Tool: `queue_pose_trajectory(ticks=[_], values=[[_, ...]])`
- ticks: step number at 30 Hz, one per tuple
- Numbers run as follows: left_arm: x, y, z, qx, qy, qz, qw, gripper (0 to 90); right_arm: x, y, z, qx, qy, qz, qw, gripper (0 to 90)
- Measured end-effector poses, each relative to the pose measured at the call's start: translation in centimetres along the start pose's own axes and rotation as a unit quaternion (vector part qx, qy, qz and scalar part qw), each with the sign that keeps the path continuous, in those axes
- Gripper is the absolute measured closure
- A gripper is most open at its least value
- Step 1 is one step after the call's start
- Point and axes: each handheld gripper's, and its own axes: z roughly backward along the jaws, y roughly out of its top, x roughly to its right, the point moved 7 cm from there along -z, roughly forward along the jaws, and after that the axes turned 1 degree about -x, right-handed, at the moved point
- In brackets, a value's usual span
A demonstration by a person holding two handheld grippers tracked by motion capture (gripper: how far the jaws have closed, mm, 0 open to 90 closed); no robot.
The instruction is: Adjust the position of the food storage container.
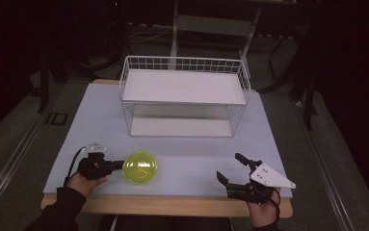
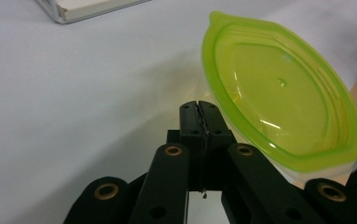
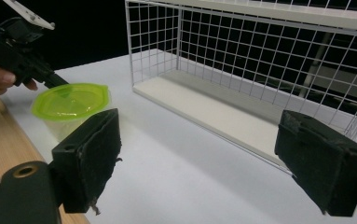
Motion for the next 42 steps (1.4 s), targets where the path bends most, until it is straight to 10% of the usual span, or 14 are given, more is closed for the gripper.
queue_pose_trajectory(ticks=[14,27,33,42], values=[[0.7,2.6,-3.8,-0.010,0.006,-0.014,0.9998,90.0,0.2,0.0,0.1,0.000,-0.001,-0.002,1.0000,14.3],[-1.4,1.2,-1.0,-0.014,0.048,0.038,0.9980,90.0,0.1,0.0,0.1,0.000,0.001,-0.003,1.0000,14.4],[0.2,-1.8,-0.3,-0.040,-0.001,0.086,0.9955,90.0,0.0,0.1,0.0,0.000,0.001,0.000,1.0000,14.3],[1.7,-0.7,-3.0,-0.044,-0.028,0.094,0.9942,90.0,-0.1,0.1,0.1,0.000,0.000,0.003,1.0000,14.4]])
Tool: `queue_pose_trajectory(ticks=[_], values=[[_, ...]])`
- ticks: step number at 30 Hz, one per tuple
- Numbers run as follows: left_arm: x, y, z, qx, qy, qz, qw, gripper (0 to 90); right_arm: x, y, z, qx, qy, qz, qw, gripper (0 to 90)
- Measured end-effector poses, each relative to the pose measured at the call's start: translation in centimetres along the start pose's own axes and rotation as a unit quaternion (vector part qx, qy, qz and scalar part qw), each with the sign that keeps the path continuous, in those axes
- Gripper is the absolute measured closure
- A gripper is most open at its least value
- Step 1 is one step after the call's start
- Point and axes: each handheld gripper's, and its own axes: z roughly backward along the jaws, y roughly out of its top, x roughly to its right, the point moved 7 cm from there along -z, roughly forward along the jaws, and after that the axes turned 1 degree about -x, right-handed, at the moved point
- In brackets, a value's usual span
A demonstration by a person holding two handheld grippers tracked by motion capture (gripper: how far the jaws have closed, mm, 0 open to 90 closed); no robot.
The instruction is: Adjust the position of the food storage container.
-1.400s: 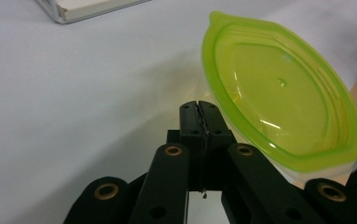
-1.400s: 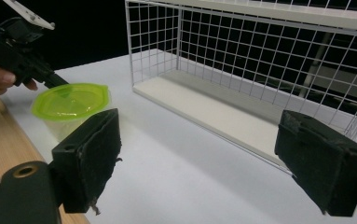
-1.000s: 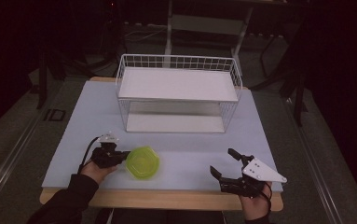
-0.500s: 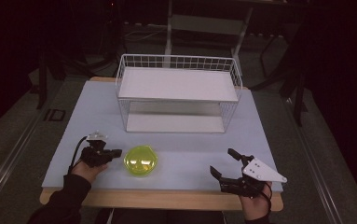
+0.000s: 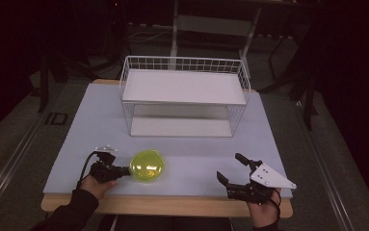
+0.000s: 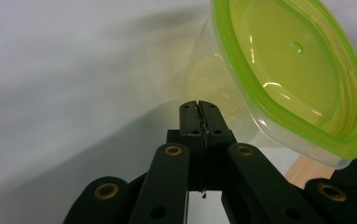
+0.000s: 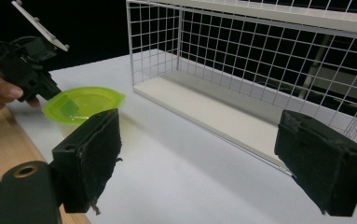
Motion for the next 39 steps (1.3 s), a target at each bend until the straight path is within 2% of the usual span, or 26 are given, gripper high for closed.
queue_pose_trajectory(ticks=[8,9,12,13,17,20,25,31,39], values=[[1.0,1.4,-2.2,0.005,-0.005,0.004,1.0000,90.0,0.0,0.1,0.1,0.002,0.001,0.002,1.0000,14.4],[1.1,1.5,-2.4,0.003,0.000,0.001,1.0000,90.0,0.0,0.1,0.1,0.002,0.002,0.003,1.0000,14.4],[1.1,1.5,-2.4,0.001,0.006,0.000,1.0000,90.0,0.0,0.1,0.1,0.001,0.002,0.004,1.0000,14.4],[1.0,1.4,-1.8,0.008,0.018,0.009,0.9998,90.0,0.0,0.1,0.1,0.001,0.001,0.003,1.0000,14.4],[1.6,0.5,-0.7,0.020,0.017,0.025,0.9994,90.0,0.0,0.1,0.1,0.001,0.001,0.004,1.0000,14.4],[2.4,-0.2,-0.7,0.019,0.011,0.031,0.9993,90.0,-0.1,0.0,0.0,-0.001,0.002,0.005,1.0000,14.4],[2.8,0.1,-1.6,0.022,-0.008,0.049,0.9985,90.0,-0.2,0.1,-0.1,0.000,0.002,0.007,1.0000,14.4],[3.1,0.8,-2.8,0.021,-0.017,0.049,0.9984,90.0,0.0,-0.1,-0.2,-0.006,0.004,0.002,1.0000,14.4],[3.8,1.7,-4.7,0.008,-0.024,0.045,0.9987,90.0,0.0,-0.1,0.0,-0.002,0.004,0.001,1.0000,14.4]])
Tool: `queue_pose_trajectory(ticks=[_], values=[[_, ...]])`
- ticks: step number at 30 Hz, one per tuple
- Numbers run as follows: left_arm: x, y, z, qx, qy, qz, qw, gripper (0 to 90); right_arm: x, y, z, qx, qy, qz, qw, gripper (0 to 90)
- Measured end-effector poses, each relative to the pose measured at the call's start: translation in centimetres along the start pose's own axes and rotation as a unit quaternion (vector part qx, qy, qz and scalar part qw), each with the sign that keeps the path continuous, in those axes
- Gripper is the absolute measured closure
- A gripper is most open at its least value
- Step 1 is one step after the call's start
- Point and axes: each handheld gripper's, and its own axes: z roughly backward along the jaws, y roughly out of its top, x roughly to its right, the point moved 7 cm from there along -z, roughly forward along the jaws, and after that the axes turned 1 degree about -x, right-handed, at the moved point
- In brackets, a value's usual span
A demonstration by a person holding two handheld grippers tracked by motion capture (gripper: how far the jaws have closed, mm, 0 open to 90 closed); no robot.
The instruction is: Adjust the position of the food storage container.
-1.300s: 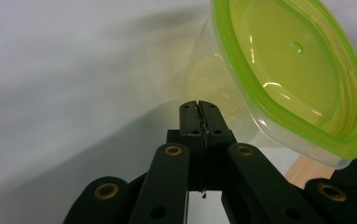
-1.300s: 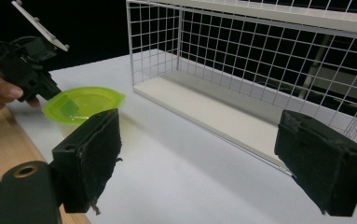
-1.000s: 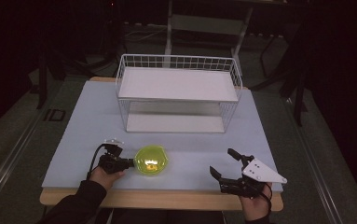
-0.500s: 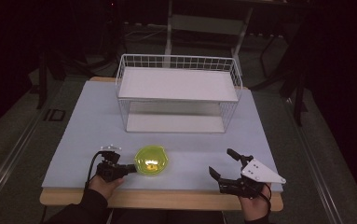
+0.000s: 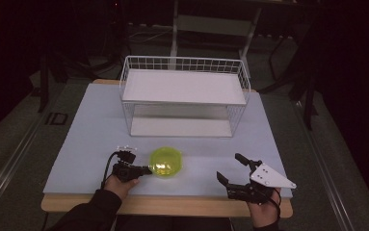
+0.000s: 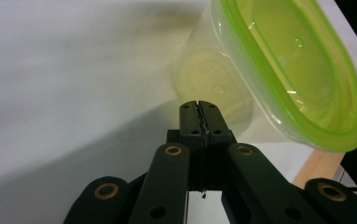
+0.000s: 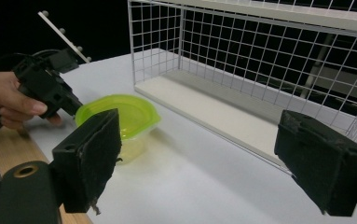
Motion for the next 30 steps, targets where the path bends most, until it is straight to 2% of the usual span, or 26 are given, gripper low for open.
queue_pose_trajectory(ticks=[1,8,15,24,30], values=[[0.6,0.2,-0.7,-0.004,-0.004,-0.008,1.0000,90.0,0.1,0.0,0.0,-0.001,0.001,-0.002,1.0000,14.4],[1.4,0.5,-2.1,-0.012,-0.006,-0.013,0.9998,90.0,0.1,0.0,0.1,0.001,0.000,-0.001,1.0000,14.4],[1.8,1.2,-2.7,-0.007,-0.008,-0.013,0.9999,90.0,0.1,0.0,0.1,0.001,0.002,-0.002,1.0000,14.4],[3.2,2.0,-4.1,-0.014,-0.015,-0.026,0.9994,90.0,0.1,-0.1,0.1,0.000,0.002,-0.002,1.0000,14.4],[4.2,2.2,-4.8,-0.018,-0.029,-0.039,0.9987,90.0,0.1,-0.1,0.0,-0.003,0.003,-0.003,1.0000,14.4]])
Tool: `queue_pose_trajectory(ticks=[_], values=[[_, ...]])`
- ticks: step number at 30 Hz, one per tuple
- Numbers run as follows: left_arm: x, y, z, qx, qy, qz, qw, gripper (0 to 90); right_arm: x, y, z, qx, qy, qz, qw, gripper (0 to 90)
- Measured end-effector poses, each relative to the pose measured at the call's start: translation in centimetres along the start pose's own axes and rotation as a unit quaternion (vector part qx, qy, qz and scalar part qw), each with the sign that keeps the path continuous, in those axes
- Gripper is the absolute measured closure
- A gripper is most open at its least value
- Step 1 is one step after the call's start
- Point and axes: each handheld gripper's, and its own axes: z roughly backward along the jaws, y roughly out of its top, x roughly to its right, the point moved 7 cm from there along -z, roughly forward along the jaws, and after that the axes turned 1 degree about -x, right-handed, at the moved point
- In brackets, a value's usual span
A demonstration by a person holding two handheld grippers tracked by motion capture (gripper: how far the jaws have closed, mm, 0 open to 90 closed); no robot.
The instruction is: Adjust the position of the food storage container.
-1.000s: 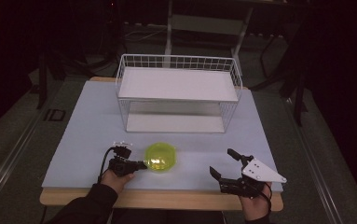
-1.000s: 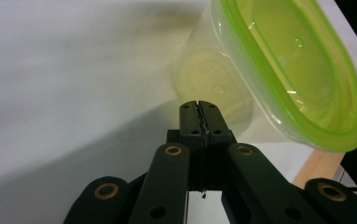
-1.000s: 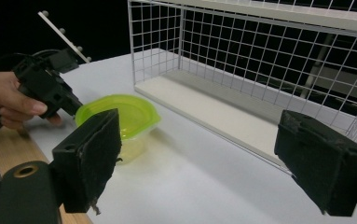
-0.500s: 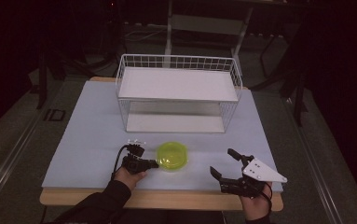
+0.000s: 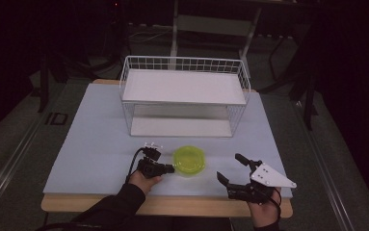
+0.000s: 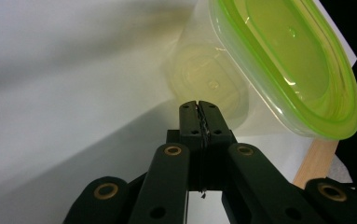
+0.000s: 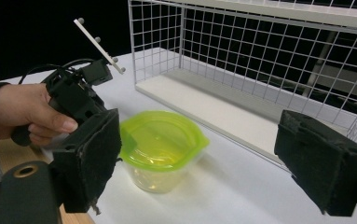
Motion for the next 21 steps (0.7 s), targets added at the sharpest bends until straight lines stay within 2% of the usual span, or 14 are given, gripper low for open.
queue_pose_trajectory(ticks=[5,6,7,9,11,12,13,14,15,16,17,18,19,21], values=[[0.0,-0.2,0.2,-0.005,0.000,-0.002,1.0000,90.0,0.0,0.0,0.0,-0.001,0.000,-0.001,1.0000,14.4],[-0.1,-0.2,0.5,-0.002,0.006,-0.005,1.0000,89.6,0.0,0.0,0.0,-0.001,-0.001,-0.001,1.0000,14.4],[-0.1,-0.2,0.8,0.001,0.011,-0.008,0.9999,84.9,0.1,0.0,0.0,0.000,0.000,0.000,1.0000,14.4],[-0.3,-0.2,1.8,0.010,0.032,-0.013,0.9994,82.6,0.1,-0.1,-0.1,-0.001,-0.001,0.000,1.0000,14.4],[-0.2,-0.1,2.9,0.020,0.030,-0.019,0.9992,73.0,0.1,-0.1,-0.1,-0.003,-0.001,0.001,1.0000,14.4],[-0.3,-0.1,3.5,0.025,0.035,-0.025,0.9988,60.1,0.0,-0.1,-0.2,-0.005,0.000,0.000,1.0000,14.4],[-0.3,0.0,4.2,0.029,0.038,-0.033,0.9983,60.1,0.0,-0.1,-0.2,-0.005,0.000,0.000,1.0000,14.4],[-0.3,0.0,4.9,0.030,0.045,-0.041,0.9976,52.1,0.0,-0.2,-0.2,-0.007,0.001,0.005,1.0000,14.4],[-0.4,0.0,5.5,0.033,0.053,-0.051,0.9968,42.5,0.0,-0.3,-0.3,-0.010,0.005,0.008,0.9999,14.4],[-0.5,0.0,6.2,0.037,0.052,-0.056,0.9964,25.9,0.1,-0.4,-0.5,-0.014,0.004,0.007,0.9999,14.4],[-0.3,0.0,6.9,0.045,0.041,-0.062,0.9963,18.9,0.2,-0.5,-0.5,-0.016,0.006,0.003,0.9999,14.4],[-0.1,-0.1,7.5,0.050,0.022,-0.074,0.9957,18.9,0.2,-0.5,-0.5,-0.016,0.006,0.003,0.9999,14.4],[0.1,-0.1,8.0,0.054,0.010,-0.081,0.9952,11.4,0.3,-0.6,-0.6,-0.020,0.007,0.003,0.9998,14.4],[0.8,-0.2,9.4,0.081,-0.010,-0.101,0.9915,11.4,0.3,-0.6,-0.7,-0.023,0.008,0.004,0.9997,14.4]])
